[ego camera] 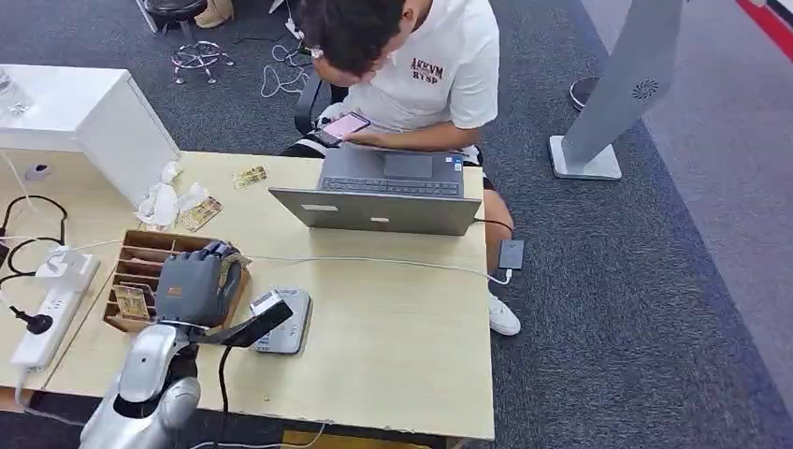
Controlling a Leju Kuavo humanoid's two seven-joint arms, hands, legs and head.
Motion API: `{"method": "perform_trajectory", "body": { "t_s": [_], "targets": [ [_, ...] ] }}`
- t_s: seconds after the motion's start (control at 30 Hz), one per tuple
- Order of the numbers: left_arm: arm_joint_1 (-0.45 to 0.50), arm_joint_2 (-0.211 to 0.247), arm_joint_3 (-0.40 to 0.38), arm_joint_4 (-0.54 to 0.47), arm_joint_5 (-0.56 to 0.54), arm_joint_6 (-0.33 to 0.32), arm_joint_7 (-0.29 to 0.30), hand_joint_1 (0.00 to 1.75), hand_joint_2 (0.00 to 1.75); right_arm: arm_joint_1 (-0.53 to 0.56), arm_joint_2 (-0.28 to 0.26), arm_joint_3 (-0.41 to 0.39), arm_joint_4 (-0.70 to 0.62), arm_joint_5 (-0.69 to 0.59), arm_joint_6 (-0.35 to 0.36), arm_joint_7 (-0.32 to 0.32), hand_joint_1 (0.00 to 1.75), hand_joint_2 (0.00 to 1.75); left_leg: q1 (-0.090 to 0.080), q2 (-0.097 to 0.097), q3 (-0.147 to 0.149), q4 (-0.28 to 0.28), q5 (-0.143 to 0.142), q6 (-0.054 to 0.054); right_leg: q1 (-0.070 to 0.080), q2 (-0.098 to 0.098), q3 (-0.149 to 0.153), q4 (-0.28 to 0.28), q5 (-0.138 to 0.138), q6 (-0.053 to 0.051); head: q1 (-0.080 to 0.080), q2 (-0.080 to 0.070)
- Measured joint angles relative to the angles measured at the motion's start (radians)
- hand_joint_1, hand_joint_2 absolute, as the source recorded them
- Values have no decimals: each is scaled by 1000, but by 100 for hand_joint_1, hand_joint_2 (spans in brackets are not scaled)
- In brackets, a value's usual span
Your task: Pass the card to the sensor for recognition and then transmit it.
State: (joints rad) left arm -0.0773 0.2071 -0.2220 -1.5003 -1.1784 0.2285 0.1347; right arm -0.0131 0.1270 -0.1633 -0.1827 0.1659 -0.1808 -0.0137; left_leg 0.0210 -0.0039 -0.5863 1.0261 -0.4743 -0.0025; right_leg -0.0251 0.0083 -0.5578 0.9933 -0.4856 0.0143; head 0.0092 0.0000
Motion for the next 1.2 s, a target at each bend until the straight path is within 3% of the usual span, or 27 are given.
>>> {"method": "perform_trajectory", "body": {
  "t_s": [0.77,1.2],
  "targets": [
    [-12,-82,-77,132,-41,-20,0,175,175,0,4,8,0,18,4,-2,0,175,0,0,0,0,0,0,0,0,0,0,0,0,0,0],
    [9,-93,-87,191,-35,-32,9,175,175,0,5,8,0,34,5,10,0,175,0,0,0,0,0,0,0,0,0,0,0,0,0,0]
  ]
}}
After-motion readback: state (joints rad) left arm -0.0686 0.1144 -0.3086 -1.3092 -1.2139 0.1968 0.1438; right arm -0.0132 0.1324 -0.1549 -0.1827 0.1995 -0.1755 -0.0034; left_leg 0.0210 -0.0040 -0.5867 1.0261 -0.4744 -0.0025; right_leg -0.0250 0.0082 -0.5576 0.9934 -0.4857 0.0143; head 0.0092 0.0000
